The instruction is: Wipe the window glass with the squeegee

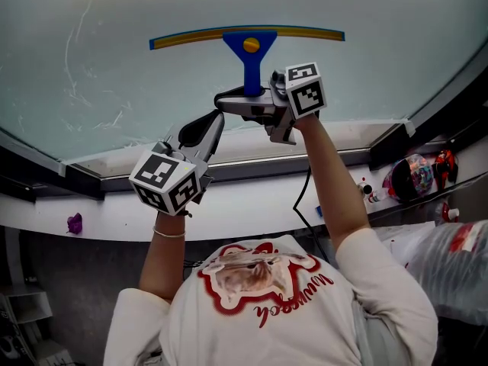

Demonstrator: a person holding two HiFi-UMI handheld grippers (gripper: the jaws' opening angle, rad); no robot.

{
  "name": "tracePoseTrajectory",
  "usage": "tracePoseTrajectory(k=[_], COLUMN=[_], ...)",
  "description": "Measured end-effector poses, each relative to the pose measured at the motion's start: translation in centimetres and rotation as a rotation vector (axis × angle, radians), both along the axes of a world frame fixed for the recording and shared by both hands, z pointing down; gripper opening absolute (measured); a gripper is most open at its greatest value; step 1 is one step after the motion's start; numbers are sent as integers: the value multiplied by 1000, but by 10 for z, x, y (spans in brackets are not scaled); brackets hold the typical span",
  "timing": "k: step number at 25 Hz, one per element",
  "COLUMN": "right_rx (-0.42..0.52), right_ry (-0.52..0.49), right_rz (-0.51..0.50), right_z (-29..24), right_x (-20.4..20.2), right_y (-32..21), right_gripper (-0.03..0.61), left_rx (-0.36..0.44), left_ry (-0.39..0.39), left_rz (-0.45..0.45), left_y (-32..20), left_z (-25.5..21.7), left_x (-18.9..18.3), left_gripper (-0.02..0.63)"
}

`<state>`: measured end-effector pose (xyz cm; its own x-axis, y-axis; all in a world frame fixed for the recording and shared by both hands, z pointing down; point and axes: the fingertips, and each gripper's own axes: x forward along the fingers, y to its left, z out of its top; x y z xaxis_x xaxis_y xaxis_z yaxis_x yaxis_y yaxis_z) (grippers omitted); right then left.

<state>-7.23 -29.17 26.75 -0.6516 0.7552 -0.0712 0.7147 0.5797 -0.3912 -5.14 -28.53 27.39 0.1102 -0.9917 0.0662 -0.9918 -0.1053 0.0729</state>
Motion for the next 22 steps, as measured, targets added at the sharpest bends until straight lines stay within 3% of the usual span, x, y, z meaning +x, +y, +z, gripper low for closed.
tracePoseTrajectory(k=[22], right_rx=[-72], right_ry=[67], right_rz=[-15], right_z=[52], right_x=[5], right_y=[7], right_gripper=[35], left_rx=[-105], left_ry=[62], left_rz=[-3], left_y=[8], left_z=[46], left_x=[7], left_gripper=[6])
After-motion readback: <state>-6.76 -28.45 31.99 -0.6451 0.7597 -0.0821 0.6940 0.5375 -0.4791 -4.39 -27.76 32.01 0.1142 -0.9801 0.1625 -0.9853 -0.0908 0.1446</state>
